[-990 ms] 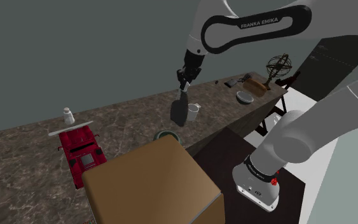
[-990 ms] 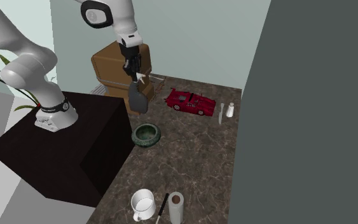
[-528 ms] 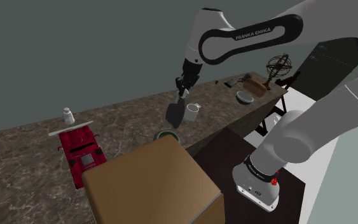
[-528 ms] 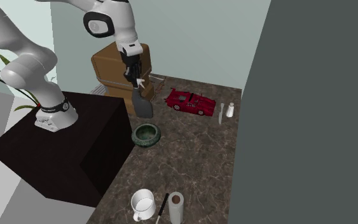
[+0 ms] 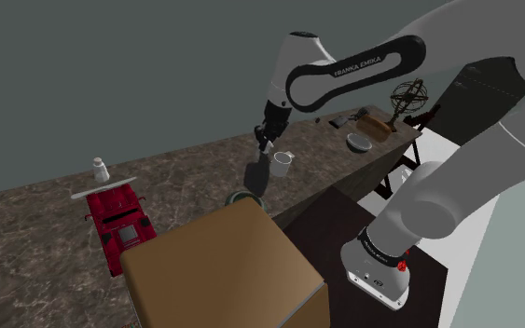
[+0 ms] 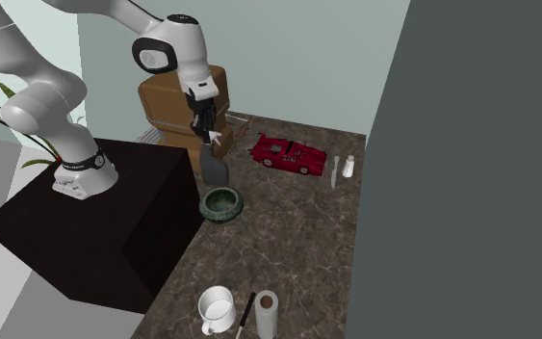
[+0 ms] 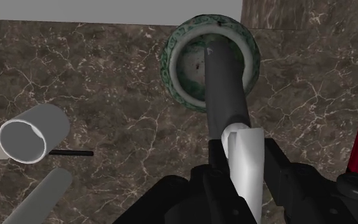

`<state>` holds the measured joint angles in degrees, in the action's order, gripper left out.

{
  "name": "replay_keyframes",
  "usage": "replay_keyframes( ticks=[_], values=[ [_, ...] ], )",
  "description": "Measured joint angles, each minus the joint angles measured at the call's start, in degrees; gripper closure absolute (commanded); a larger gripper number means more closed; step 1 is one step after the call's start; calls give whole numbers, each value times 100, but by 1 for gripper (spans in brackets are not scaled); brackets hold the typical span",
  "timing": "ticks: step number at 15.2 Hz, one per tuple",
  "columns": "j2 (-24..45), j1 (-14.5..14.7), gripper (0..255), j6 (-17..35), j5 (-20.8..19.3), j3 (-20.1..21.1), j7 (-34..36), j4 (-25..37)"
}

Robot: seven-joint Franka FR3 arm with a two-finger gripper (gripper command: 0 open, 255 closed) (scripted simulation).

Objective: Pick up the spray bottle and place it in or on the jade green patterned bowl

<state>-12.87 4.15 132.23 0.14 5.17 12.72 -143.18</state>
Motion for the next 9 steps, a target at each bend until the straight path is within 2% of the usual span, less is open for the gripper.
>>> replay_keyframes(
  ticks=[9],
  values=[
    [488,-10,255,778,-61,27,68,-293]
  ],
)
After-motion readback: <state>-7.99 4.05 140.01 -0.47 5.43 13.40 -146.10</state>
